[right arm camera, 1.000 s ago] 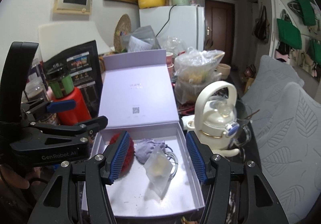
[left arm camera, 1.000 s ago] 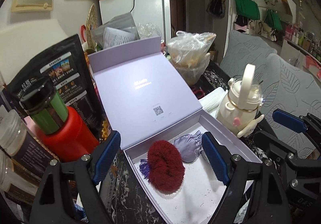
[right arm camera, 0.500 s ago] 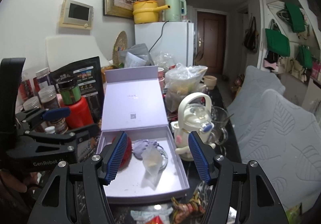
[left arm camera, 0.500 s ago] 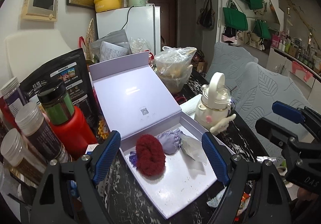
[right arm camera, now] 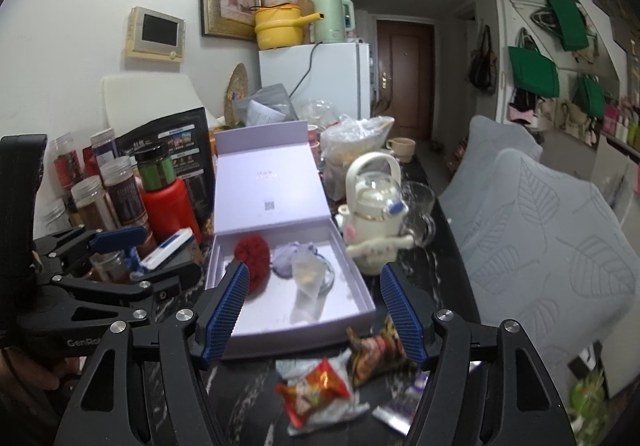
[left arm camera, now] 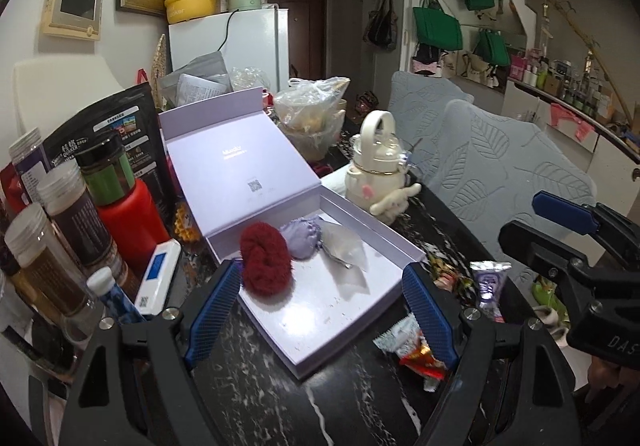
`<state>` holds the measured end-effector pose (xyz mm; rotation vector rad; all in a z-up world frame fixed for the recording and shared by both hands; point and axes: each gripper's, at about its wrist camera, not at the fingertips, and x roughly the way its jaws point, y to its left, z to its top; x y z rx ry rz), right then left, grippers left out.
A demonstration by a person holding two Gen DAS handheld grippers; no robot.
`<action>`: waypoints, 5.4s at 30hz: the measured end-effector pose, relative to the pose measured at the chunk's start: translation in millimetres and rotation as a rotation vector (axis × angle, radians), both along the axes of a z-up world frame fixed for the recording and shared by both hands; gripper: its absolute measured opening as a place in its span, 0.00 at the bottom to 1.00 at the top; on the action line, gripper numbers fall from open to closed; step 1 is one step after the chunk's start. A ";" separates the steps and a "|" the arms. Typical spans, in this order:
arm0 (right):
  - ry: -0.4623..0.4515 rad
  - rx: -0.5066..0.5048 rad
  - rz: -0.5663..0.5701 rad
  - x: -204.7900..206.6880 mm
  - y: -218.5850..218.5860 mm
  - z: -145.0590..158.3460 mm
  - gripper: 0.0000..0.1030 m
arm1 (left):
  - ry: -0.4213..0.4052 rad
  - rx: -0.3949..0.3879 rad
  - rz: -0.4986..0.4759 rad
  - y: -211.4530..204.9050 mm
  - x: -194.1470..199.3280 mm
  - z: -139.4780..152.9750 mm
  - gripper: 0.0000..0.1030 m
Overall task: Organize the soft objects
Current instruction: 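Withdraw both tools from the box back toward the snack pile, then grasp the red snack packet with the left tool while the right tool grasps the white bread-print pouch, then lift and carry the red packet and white pouch with both tools over the gift box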
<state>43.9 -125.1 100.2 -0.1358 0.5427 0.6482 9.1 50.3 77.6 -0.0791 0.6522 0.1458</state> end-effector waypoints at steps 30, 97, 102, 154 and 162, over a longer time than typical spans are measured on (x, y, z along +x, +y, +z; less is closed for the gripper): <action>0.155 -0.043 -0.101 -59.4 -68.3 -71.9 0.70 | 0.132 -0.029 -0.129 -57.0 -45.7 -67.8 0.81; 0.368 -0.047 -0.068 11.7 -67.4 -151.0 0.70 | 0.311 -0.177 -0.188 -27.1 15.4 -141.5 0.34; 0.353 -0.064 -0.011 10.5 -43.6 -149.8 0.70 | 0.322 -0.178 -0.139 -9.6 4.0 -148.0 0.34; 0.333 -0.233 0.024 -7.1 4.6 -170.1 0.63 | 0.281 -0.211 -0.035 23.2 -50.5 -146.1 0.34; 0.335 -0.209 0.031 -32.2 -7.9 -168.8 0.62 | 0.265 -0.206 -0.038 16.2 -72.3 -141.1 0.34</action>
